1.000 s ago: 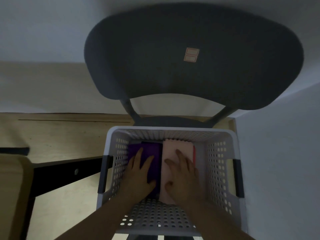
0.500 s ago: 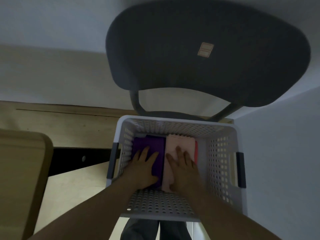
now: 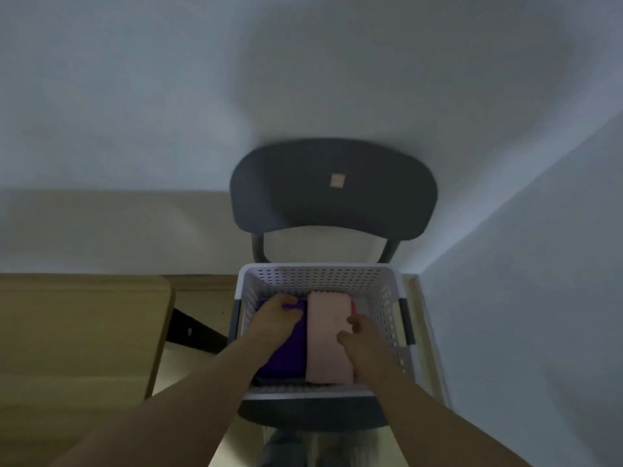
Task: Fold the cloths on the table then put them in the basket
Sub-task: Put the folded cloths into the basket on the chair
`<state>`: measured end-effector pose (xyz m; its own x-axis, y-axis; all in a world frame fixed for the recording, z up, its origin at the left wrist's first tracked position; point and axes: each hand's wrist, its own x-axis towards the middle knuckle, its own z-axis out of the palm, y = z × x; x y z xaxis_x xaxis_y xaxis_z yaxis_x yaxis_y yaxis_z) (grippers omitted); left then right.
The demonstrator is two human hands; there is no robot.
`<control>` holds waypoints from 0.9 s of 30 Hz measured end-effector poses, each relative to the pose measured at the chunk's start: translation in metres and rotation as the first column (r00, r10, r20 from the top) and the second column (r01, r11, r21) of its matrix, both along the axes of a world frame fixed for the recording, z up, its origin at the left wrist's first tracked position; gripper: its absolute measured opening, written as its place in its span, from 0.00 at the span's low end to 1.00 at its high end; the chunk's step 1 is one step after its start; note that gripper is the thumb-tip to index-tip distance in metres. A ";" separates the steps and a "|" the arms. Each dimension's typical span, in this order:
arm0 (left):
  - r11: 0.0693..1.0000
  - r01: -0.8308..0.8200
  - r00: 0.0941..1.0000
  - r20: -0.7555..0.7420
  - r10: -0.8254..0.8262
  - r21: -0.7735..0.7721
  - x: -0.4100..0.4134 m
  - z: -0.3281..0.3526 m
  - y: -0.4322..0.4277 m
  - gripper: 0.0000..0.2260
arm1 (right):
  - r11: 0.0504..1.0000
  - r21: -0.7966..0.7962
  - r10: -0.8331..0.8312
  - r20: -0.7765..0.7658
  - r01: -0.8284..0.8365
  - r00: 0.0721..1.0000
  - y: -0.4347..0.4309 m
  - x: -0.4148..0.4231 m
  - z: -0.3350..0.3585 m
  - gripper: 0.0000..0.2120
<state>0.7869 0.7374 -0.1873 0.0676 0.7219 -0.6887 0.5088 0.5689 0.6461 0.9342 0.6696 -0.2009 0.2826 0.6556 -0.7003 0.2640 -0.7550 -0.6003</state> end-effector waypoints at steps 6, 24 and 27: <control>0.998 -0.047 0.990 0.137 0.042 0.037 0.034 0.079 -0.050 0.09 | 0.983 0.012 -0.176 -0.187 0.181 0.966 -0.048 0.019 0.078 0.05; 0.934 -0.338 0.926 0.219 0.308 0.115 -0.014 0.187 -0.386 0.08 | 0.971 0.159 -0.127 -0.283 0.177 0.951 -0.329 0.004 0.175 0.06; 0.931 -0.328 0.931 0.218 0.291 0.161 -0.038 0.185 -0.437 0.07 | 0.961 0.201 -0.130 -0.282 0.192 0.950 -0.391 -0.019 0.174 0.07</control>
<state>0.7488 0.3002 -0.0027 -0.0665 0.8441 -0.5320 0.1861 0.5343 0.8245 0.9150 0.2784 -0.0272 0.2228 0.7647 -0.6046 -0.0407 -0.6123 -0.7895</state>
